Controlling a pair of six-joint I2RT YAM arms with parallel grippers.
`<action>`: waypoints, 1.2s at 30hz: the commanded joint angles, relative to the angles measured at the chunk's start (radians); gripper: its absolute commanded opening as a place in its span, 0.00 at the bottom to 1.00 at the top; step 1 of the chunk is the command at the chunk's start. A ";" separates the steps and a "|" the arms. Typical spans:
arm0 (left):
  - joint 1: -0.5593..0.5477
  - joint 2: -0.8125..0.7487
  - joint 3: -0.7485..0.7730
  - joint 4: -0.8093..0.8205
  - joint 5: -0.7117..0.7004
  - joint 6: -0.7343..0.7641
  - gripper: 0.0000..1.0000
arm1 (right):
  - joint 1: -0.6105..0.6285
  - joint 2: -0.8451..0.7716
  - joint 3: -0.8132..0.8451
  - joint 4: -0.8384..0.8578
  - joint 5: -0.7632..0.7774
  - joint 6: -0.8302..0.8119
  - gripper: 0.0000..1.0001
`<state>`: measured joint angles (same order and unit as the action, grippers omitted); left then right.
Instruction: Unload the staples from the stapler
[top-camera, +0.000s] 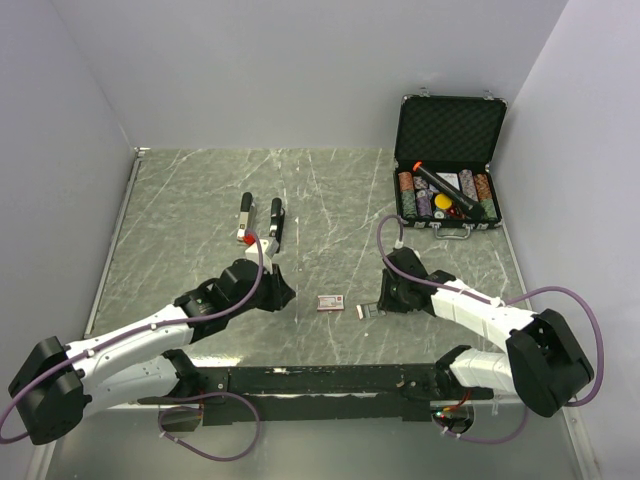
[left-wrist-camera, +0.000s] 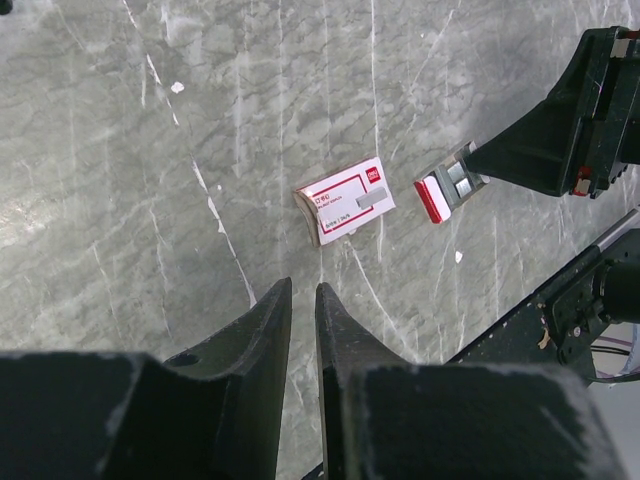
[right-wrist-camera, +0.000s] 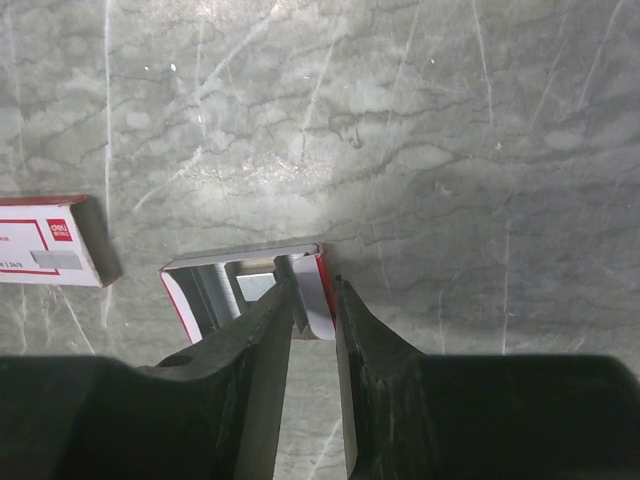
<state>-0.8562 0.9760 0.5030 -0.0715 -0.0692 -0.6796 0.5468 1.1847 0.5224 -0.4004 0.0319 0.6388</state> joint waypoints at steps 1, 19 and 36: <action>-0.009 0.003 0.006 0.030 -0.014 -0.023 0.21 | -0.007 0.000 -0.010 0.026 -0.006 0.015 0.31; -0.010 0.003 0.011 0.022 -0.020 -0.020 0.22 | -0.007 -0.043 -0.012 -0.001 0.028 0.024 0.32; -0.014 0.013 0.017 0.026 -0.023 -0.018 0.21 | -0.021 -0.050 -0.012 -0.012 0.063 0.025 0.31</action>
<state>-0.8639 0.9821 0.5030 -0.0719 -0.0769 -0.6926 0.5358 1.1355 0.5167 -0.4191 0.0788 0.6540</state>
